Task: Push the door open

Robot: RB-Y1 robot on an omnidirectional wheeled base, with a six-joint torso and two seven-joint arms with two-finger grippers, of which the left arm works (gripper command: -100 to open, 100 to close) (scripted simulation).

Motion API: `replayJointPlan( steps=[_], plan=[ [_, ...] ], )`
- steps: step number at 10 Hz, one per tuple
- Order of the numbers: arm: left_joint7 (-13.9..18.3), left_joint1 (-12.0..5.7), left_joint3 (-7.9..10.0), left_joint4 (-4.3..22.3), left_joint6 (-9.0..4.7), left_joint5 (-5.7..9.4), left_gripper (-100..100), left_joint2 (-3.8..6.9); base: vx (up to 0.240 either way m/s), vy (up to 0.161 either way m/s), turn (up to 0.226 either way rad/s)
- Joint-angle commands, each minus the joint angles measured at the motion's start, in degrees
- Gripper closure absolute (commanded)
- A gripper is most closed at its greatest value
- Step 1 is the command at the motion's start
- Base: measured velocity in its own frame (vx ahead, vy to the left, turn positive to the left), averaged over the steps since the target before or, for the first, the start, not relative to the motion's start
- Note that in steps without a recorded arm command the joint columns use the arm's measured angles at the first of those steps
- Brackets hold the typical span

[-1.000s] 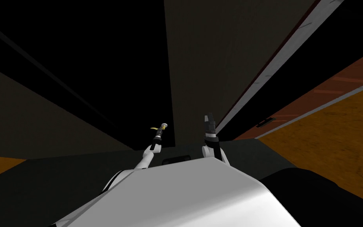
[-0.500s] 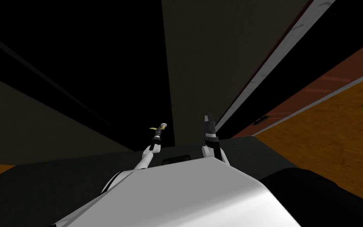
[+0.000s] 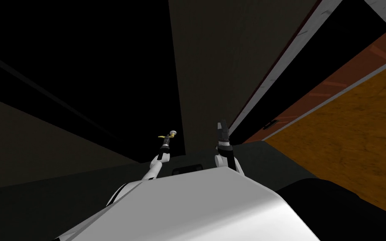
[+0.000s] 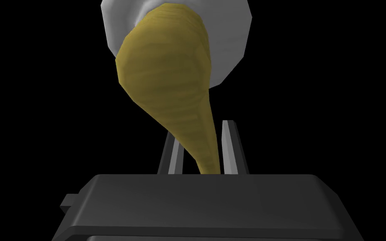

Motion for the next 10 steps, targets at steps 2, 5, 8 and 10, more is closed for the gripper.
replayJointPlan(
  steps=[2, 5, 8, 10],
  plan=[
    [-1.0, -1.37, 2.53, 1.0, -1.79, 0.95, 100, 1.66, 0.001, 0.034, -0.075],
    [-1.0, -1.37, 2.53, 1.0, -1.79, 0.95, 100, 1.66, -0.008, 0.013, -0.019],
    [-2.5, -1.70, 4.67, 1.5, -2.42, 1.73, 100, 1.91, -0.006, 0.019, -0.085],
    [-3.4, -1.92, 6.06, 1.8, -2.83, 2.24, 100, 2.03, -0.013, 0.035, -0.082]
  ],
)
